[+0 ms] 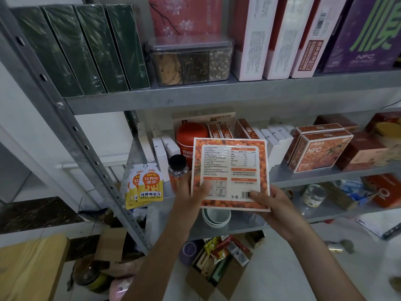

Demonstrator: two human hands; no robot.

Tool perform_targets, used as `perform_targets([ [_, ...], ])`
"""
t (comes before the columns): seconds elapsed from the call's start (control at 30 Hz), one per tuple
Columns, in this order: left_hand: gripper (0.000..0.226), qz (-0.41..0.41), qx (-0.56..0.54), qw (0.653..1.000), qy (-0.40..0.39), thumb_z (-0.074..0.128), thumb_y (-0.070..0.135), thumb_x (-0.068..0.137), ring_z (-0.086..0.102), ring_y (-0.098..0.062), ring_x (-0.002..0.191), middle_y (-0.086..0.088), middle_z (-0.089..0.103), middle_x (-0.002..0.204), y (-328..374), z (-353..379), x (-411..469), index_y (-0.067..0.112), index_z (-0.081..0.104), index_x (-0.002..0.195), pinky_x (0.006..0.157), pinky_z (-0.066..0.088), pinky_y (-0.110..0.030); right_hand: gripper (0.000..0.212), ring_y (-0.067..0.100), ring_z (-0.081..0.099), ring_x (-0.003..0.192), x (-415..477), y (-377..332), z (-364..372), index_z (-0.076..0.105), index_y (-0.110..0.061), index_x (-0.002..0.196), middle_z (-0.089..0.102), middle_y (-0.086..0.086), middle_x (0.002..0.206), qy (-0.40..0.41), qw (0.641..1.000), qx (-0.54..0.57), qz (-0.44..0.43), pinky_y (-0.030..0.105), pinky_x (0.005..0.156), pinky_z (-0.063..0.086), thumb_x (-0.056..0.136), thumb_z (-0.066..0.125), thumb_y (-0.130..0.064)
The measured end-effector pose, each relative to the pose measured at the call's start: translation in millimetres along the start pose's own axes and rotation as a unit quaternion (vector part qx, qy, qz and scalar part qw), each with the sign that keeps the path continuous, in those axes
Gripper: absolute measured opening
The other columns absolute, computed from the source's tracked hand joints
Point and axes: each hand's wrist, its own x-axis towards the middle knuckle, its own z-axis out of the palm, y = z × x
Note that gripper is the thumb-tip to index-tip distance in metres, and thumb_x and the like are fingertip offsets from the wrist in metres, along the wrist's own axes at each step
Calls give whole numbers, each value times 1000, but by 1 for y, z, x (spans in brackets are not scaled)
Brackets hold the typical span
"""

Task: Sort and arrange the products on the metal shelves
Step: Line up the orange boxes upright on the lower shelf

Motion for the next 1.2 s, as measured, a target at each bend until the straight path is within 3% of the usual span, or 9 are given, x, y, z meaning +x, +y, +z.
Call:
perform_targets([
  [0.17, 55, 198, 361, 905, 107, 52, 22, 100, 25, -18, 142, -5, 26, 157, -4, 12, -8, 26, 30, 150, 107, 23, -11, 55, 21, 72, 98, -3, 2, 12, 66, -20, 112, 74, 1, 108, 86, 987, -124, -57, 27, 71, 59, 61, 82, -33],
  [0.23, 52, 239, 393, 885, 72, 49, 27, 100, 17, -21, 146, -6, 20, 160, -3, 22, -14, 24, 31, 149, 116, 26, -29, 50, 16, 73, 93, -5, 4, 20, 65, -24, 110, 75, -5, 104, 100, 979, -155, -85, 23, 68, 58, 63, 79, -34],
  [0.4, 63, 133, 262, 954, -50, 37, 55, 97, -2, -6, 149, 14, -3, 160, 15, 47, -24, 33, 10, 150, 122, 18, -44, 38, -1, 70, 84, -7, 11, 42, 60, -32, 101, 71, -27, 91, 147, 935, -258, -192, 10, 64, 52, 71, 79, -19],
  [0.53, 70, 93, 103, 988, -72, 54, 39, 94, 35, -12, 142, -2, 28, 158, 30, 54, -25, 19, 22, 154, 110, 41, -35, 46, 4, 68, 97, -13, 19, 49, 56, -27, 119, 69, -20, 105, 61, 935, -276, -214, 17, 75, 56, 81, 74, -7],
  [0.6, 64, 69, 11, 996, -60, 60, 33, 85, 60, -7, 117, -2, 57, 133, 33, 51, -21, 17, 38, 144, 89, 54, -23, 60, 0, 60, 113, -16, 24, 54, 47, -26, 133, 62, -18, 123, 14, 925, -321, -203, 16, 86, 53, 81, 74, -13],
  [0.8, 56, 59, 7, 998, 1, 67, 21, 89, 63, -4, 110, 4, 61, 124, 17, 33, -11, 18, 44, 140, 80, 54, -16, 79, -18, 16, 138, -21, 22, 47, 19, -35, 150, 18, -25, 156, -64, 905, -393, -151, -4, 98, 23, 88, 67, -30],
  [0.93, 46, 43, 8, 999, -16, 72, 39, 83, 66, -2, 103, 10, 66, 115, 9, 22, -8, 32, 52, 124, 75, 56, -17, 45, -9, 53, 118, -14, 12, 31, 55, -38, 128, 59, -25, 130, 17, 943, -300, -141, 8, 88, 47, 87, 63, -18],
  [1.03, 44, 17, -39, 999, -7, 64, 50, 70, 71, -10, 92, 8, 72, 101, 6, 13, -5, 32, 55, 110, 67, 57, -21, 55, -2, 58, 111, -4, 6, 12, 52, -33, 132, 59, -17, 125, 149, 946, -258, -126, 21, 85, 51, 85, 69, -10],
  [1.2, 23, -6, -82, 997, -5, 56, 26, 86, 73, -22, 88, -1, 74, 98, 7, 6, 2, 21, 62, 108, 71, 61, -40, 62, 26, 67, 108, 1, 2, -13, 52, -22, 134, 69, 9, 120, 48, 997, -51, -43, 37, 86, 58, 78, 75, -13],
])
